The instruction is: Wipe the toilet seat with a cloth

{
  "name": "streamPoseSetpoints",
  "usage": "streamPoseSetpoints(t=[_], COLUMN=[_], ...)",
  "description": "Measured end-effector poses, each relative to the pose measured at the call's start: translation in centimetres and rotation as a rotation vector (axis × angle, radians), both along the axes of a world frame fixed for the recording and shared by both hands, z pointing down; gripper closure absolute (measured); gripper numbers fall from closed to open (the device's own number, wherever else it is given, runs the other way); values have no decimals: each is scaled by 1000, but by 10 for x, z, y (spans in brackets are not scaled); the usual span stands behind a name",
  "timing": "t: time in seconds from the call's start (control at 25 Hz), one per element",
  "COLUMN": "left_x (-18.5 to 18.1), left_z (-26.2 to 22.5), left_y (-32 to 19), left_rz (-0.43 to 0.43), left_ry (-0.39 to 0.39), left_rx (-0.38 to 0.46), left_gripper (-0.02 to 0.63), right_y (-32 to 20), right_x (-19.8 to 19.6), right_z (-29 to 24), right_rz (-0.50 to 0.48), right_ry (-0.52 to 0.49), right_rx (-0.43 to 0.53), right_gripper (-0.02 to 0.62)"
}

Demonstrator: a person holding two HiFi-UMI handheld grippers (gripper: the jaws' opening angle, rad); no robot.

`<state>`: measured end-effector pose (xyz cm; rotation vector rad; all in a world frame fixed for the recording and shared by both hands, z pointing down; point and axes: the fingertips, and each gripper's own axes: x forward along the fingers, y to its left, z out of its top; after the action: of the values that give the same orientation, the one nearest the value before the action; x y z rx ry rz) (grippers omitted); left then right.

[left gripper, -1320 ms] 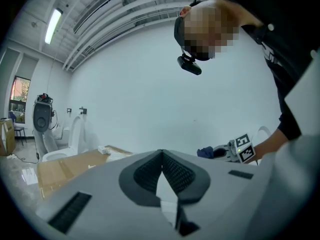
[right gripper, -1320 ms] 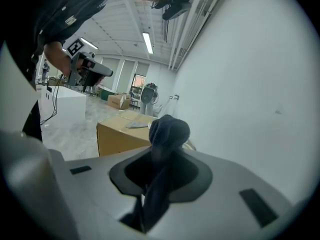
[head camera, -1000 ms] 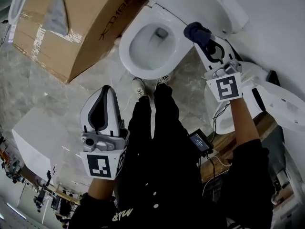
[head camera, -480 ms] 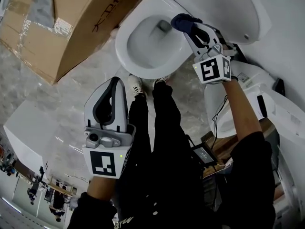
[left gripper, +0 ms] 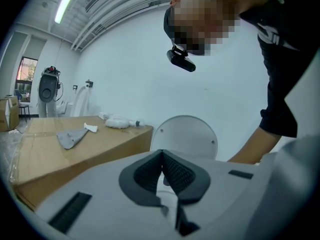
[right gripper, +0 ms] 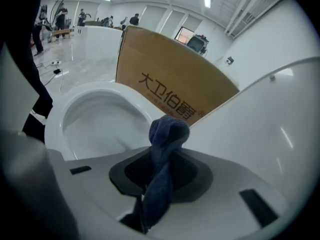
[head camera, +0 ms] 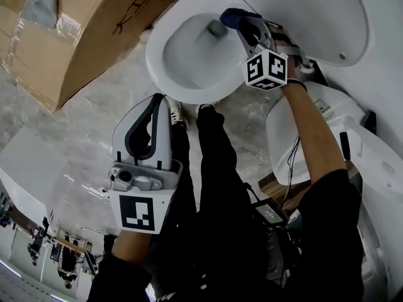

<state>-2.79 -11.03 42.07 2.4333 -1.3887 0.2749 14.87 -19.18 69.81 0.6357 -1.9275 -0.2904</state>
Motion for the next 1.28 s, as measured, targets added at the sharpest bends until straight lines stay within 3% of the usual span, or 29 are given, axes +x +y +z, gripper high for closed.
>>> streamPoseSetpoints(t=[0.16,0.4,0.56,0.92,1.28], left_x=[-1,-7,-10,-13,-10], left_z=[9,16,18,11,4], left_y=[6,9,8,6,7], left_rz=[-6,-13,-22,-16,-13], left_ry=[1,0,0,6,10], left_rx=[-16,-34,-40,-36,-22], left_gripper=[595,595,595,595,595], right_y=[-5,-13,-17,-11,10], right_x=[2,4,3,11,29], right_z=[37,69,83,84,86], right_rz=[-15,-80,-109,-132,-74], right_ry=[107,299,372,387,403], right_rx=[-40,-21,-50,-94,-129], right_gripper=[511,511,511,511,512])
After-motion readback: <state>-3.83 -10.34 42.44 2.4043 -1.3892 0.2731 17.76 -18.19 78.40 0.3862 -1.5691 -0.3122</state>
